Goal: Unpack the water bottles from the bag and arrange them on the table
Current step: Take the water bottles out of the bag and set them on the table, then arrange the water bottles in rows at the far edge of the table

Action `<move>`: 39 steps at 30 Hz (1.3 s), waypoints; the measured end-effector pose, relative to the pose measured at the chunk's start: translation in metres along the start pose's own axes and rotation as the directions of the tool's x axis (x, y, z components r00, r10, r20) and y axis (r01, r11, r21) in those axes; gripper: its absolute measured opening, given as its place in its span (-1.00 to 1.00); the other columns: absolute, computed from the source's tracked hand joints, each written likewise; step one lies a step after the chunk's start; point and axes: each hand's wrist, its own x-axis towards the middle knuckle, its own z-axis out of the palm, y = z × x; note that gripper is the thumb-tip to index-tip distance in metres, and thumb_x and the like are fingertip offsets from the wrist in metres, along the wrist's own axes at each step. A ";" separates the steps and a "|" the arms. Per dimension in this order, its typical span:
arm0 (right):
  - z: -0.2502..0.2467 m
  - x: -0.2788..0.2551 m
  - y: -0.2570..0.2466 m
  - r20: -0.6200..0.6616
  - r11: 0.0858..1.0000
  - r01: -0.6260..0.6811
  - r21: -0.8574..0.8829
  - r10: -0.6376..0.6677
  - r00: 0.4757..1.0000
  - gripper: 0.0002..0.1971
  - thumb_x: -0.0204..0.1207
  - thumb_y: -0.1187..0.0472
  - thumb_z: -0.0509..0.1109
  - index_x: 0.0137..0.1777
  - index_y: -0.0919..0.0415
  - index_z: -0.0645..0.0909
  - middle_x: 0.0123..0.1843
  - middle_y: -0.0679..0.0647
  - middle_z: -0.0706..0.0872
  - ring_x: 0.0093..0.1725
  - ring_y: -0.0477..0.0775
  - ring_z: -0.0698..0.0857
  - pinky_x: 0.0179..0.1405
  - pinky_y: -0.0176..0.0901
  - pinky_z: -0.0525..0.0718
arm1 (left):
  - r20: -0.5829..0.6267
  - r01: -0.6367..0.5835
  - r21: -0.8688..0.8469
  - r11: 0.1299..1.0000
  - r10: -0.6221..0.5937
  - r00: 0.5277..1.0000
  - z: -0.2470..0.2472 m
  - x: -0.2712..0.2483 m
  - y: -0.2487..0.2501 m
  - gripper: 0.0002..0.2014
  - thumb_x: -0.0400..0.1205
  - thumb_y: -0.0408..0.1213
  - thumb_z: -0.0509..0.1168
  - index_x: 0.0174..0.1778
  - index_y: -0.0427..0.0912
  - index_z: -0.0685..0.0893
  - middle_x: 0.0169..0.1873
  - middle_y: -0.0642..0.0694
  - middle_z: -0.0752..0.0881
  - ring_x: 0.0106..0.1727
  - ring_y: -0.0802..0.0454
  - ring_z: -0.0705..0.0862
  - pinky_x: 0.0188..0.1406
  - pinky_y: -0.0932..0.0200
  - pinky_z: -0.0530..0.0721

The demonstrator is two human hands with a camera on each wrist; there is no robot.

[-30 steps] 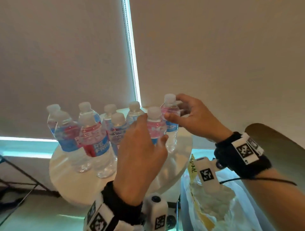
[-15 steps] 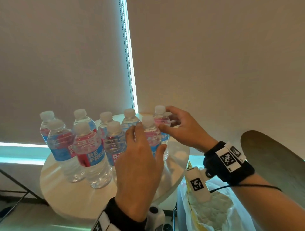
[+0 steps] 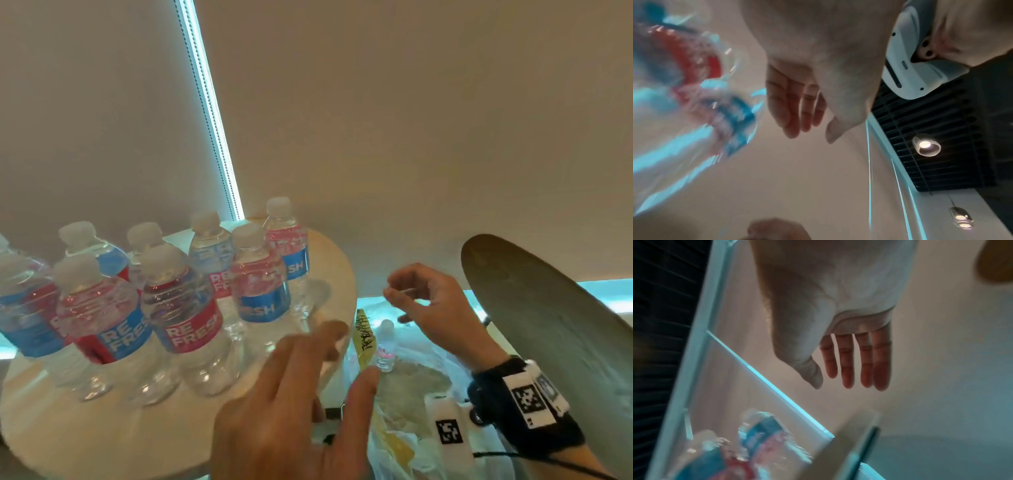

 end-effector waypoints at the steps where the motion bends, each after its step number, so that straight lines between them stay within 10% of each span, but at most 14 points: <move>1: -0.002 -0.007 0.023 0.006 0.996 -0.060 -0.062 0.060 0.998 -0.92 0.49 0.21 0.56 -0.09 0.15 0.72 -0.16 0.00 0.80 -0.15 0.05 0.81 -0.30 0.07 0.87 | 0.124 0.048 -0.078 0.996 -0.038 0.992 0.016 -0.013 -0.004 -0.79 0.50 0.20 0.36 0.01 0.34 0.66 -0.30 0.26 0.73 -0.65 0.29 0.60 -0.59 0.42 0.65; 4: 0.000 -0.027 0.087 0.069 0.948 -0.238 -0.210 0.257 0.964 -0.93 0.49 0.26 0.55 -0.20 0.11 0.74 -0.19 -0.04 0.81 -0.18 0.00 0.80 -0.21 0.04 0.86 | 0.616 0.496 -0.184 0.848 -0.294 0.731 0.084 -0.055 -0.027 -0.92 0.47 0.13 0.40 -0.16 0.42 0.66 -0.24 0.28 0.77 -0.56 0.27 0.64 -0.45 0.56 0.56; 6: 0.008 -0.038 0.124 0.117 0.903 -0.321 -0.285 0.365 0.924 -0.86 0.48 0.29 0.53 -0.24 0.04 0.73 -0.19 -0.05 0.81 -0.20 -0.10 0.76 -0.17 -0.16 0.82 | 0.733 0.716 -0.152 0.681 -0.408 0.544 0.137 -0.077 -0.046 -0.93 0.52 -0.11 0.41 -0.16 0.21 0.71 -0.21 0.13 0.82 -0.50 0.32 0.63 -0.41 0.54 0.57; 9: 0.022 -0.044 0.169 0.115 0.822 -0.402 -0.404 0.481 0.869 -0.94 0.39 0.11 0.52 -0.24 -0.07 0.71 -0.15 -0.10 0.81 -0.12 -0.07 0.74 0.00 -0.21 0.71 | 0.752 0.840 -0.091 0.536 -0.516 0.410 0.210 -0.090 -0.067 -0.76 0.63 -0.35 0.27 0.04 0.13 0.68 0.07 -0.08 0.81 -0.24 0.34 0.70 -0.30 0.55 0.61; 12: 0.038 -0.036 0.207 0.107 0.783 -0.391 -0.484 0.496 0.862 -0.59 0.31 0.01 0.44 0.18 0.04 0.74 0.12 -0.04 0.80 0.18 0.03 0.73 0.27 -0.11 0.63 | 0.654 0.882 -0.079 0.465 -0.643 0.398 0.261 -0.081 -0.082 -0.57 0.63 -0.44 0.15 0.43 -0.09 0.50 0.14 -0.14 0.74 -0.20 0.15 0.67 -0.32 0.32 0.67; 16: 0.052 -0.012 0.224 0.129 0.842 -0.318 -0.435 0.408 0.904 -0.64 0.41 0.01 0.42 0.21 -0.02 0.67 0.04 -0.04 0.82 0.07 0.00 0.78 0.18 -0.08 0.71 | 0.449 0.895 -0.122 0.430 -0.780 0.436 0.301 -0.057 -0.096 -0.55 0.57 -0.41 0.22 0.31 0.11 0.41 0.15 -0.17 0.72 0.06 -0.22 0.76 0.02 -0.06 0.75; 21: 0.057 0.012 0.226 0.086 0.890 -0.282 -0.359 0.333 0.939 -0.04 0.51 0.10 0.48 0.74 0.07 -0.09 -0.26 -0.09 0.60 -0.25 -0.03 0.65 0.00 -0.17 0.64 | 0.305 0.929 -0.074 0.363 -0.879 0.367 0.328 -0.039 -0.109 -0.61 0.61 -0.39 0.35 0.33 -0.41 0.48 0.22 -0.32 0.68 0.17 -0.28 0.71 0.10 -0.01 0.67; 23: 0.055 0.019 0.227 0.102 0.902 -0.253 -0.349 0.305 0.947 -0.04 0.49 0.14 0.52 0.71 -0.05 -0.07 -0.21 -0.12 0.67 -0.33 -0.13 0.62 0.02 -0.30 0.57 | 0.384 0.947 -0.006 0.320 -0.874 0.298 0.335 -0.033 -0.111 -0.55 0.64 -0.40 0.31 0.40 -0.52 0.41 0.27 -0.45 0.63 0.26 -0.37 0.67 0.25 -0.11 0.66; 28: 0.049 0.034 0.235 0.249 0.916 -0.190 -0.354 0.288 0.925 -0.10 0.51 0.01 0.51 0.75 -0.09 0.05 0.66 -0.01 0.43 0.32 -0.07 0.70 0.44 -0.30 0.45 | 0.203 0.958 -0.075 0.276 -0.937 0.285 0.357 -0.023 -0.128 -0.59 0.54 -0.47 0.41 0.28 -0.54 0.56 0.24 -0.49 0.65 0.30 -0.41 0.63 0.28 -0.16 0.60; 35: 0.043 0.045 0.235 0.361 0.881 -0.201 -0.428 0.370 0.856 -0.17 0.63 -0.03 0.39 0.71 -0.29 -0.09 0.72 -0.20 0.10 0.51 0.18 0.56 0.53 -0.08 0.48 | 0.155 0.969 0.026 0.246 -0.959 0.239 0.381 -0.030 -0.150 -0.60 0.65 -0.28 0.35 0.35 -0.44 0.64 0.40 -0.44 0.60 0.50 -0.38 0.45 0.58 -0.23 0.25; 39: 0.047 0.055 0.233 0.358 0.797 -0.347 -0.495 0.551 0.754 -0.40 0.61 -0.18 0.34 0.58 0.04 0.37 0.49 0.17 0.57 0.25 0.15 0.66 0.31 -0.11 0.56 | 0.165 0.958 -0.024 0.286 -0.944 0.286 0.376 -0.024 -0.145 -0.61 0.67 -0.37 0.27 0.33 -0.60 0.58 0.36 -0.53 0.59 0.41 -0.41 0.52 0.44 -0.12 0.35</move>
